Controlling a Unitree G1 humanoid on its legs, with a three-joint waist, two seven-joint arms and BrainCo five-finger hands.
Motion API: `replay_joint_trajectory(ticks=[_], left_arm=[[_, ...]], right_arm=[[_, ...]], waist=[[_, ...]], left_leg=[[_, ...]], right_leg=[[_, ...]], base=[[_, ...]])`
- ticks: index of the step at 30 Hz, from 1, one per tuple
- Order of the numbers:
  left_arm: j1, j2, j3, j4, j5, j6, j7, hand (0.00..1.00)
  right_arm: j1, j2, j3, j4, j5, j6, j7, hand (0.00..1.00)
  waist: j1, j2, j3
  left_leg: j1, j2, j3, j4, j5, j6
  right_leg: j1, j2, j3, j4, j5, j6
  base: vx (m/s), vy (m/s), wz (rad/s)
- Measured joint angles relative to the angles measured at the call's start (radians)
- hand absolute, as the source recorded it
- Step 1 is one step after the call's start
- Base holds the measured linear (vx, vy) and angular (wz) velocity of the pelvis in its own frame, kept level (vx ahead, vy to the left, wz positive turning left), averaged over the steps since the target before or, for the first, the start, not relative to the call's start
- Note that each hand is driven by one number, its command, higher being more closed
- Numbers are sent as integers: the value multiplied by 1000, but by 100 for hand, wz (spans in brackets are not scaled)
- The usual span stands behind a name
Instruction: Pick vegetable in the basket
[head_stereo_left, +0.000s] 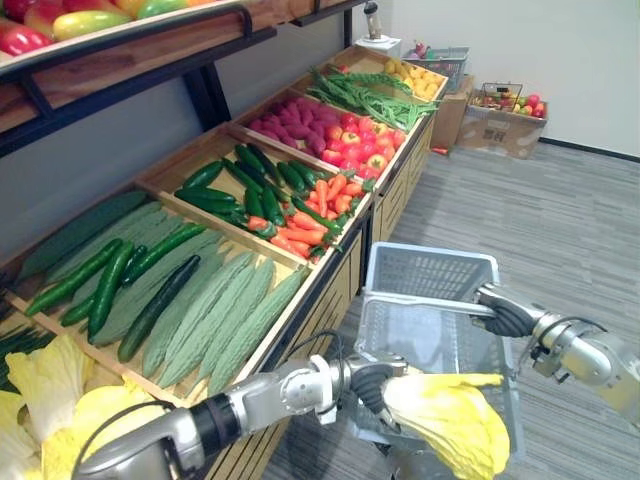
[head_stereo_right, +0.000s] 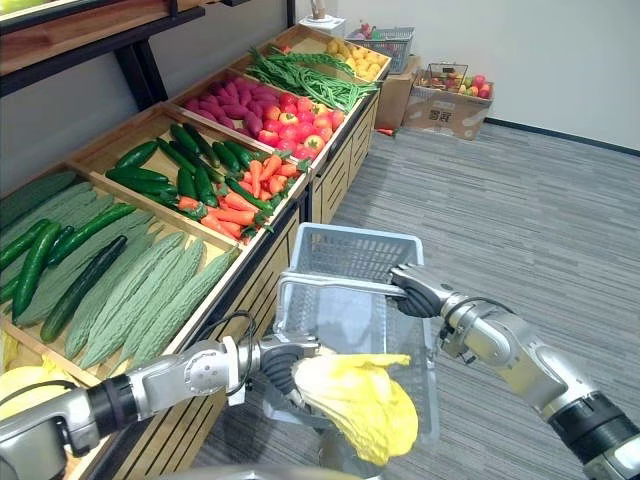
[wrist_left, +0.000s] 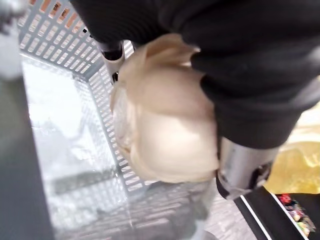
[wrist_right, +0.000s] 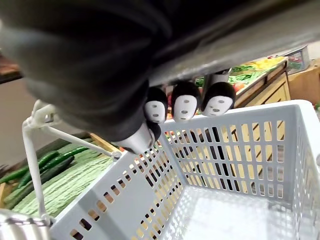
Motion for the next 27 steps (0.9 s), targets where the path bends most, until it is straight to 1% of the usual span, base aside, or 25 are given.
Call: replay_joint_trajectory(ticks=[2,4,5,7,11,12,13,15,17,19,22,24,27], left_arm=[[-3,-61,37,57,45,16,15,100],[-10,-90,47,88,60,18,27,100],[-18,-118,57,121,76,24,41,100],[-31,-141,63,159,86,30,46,100],[-32,-201,107,262,160,41,86,100],[-33,-211,118,286,165,50,92,100],[-34,-216,123,298,170,54,101,0],[-39,-233,147,338,210,60,124,0],[-57,-243,166,380,274,73,148,0],[-70,-250,179,401,307,76,164,0],[-91,-262,185,424,313,79,164,0],[-106,-271,188,448,313,80,164,0],[-108,-275,198,449,313,79,163,0]], right_arm=[[0,4,0,-20,18,-7,13,100],[0,14,0,-21,26,-7,20,100],[0,17,1,-20,26,-6,34,100],[0,20,5,-20,26,-3,40,100],[1,24,22,-19,26,1,43,100],[1,29,24,-19,26,3,44,100],[1,32,27,-19,27,6,45,100],[1,40,36,-19,29,9,50,100],[2,62,39,-19,29,11,64,100],[2,66,40,-19,30,12,68,100],[2,65,40,-16,57,14,79,100],[3,66,40,-13,58,15,83,100],[4,68,40,-8,67,15,84,100]], waist=[[0,-1,-1],[0,-3,-4],[-1,-4,-7],[-2,-6,-7],[-4,-13,-2],[-4,-15,-1],[-4,-17,0],[-5,-20,2],[-4,-27,7],[-4,-29,8],[-4,-30,14],[-4,-34,29],[-4,-33,44]], left_leg=[[-2,0,4,0,0,0],[-5,0,7,0,0,0],[-9,-1,7,0,0,0],[-9,0,8,0,0,0],[-10,1,12,0,0,0],[-10,1,12,0,0,0],[-10,1,12,0,0,0],[-12,1,12,0,0,0],[-14,1,12,0,0,1],[-16,1,15,-1,0,1],[-16,0,17,-2,1,1],[-16,-1,16,-2,1,2],[-26,-2,4,-3,3,5]], right_leg=[[-4,0,1,1,0,0],[-8,0,2,2,0,0],[-11,0,3,2,0,0],[-11,0,2,1,1,-1],[-12,0,3,-3,0,-2],[-12,0,3,-3,0,-2],[-12,0,3,-3,0,-2],[-13,-1,3,-4,0,-2],[-15,-2,3,-4,1,-2],[-17,-2,3,-5,1,-2],[-15,-5,1,-9,1,-2],[-13,-10,-3,-10,1,-2],[-10,-24,-19,-17,1,-2]], base=[[0,0,0],[0,0,0],[0,0,0],[0,0,0],[0,0,0],[0,0,0],[0,0,0],[0,0,0],[0,0,0],[0,0,0],[6,5,2],[8,11,8],[-3,3,17]])
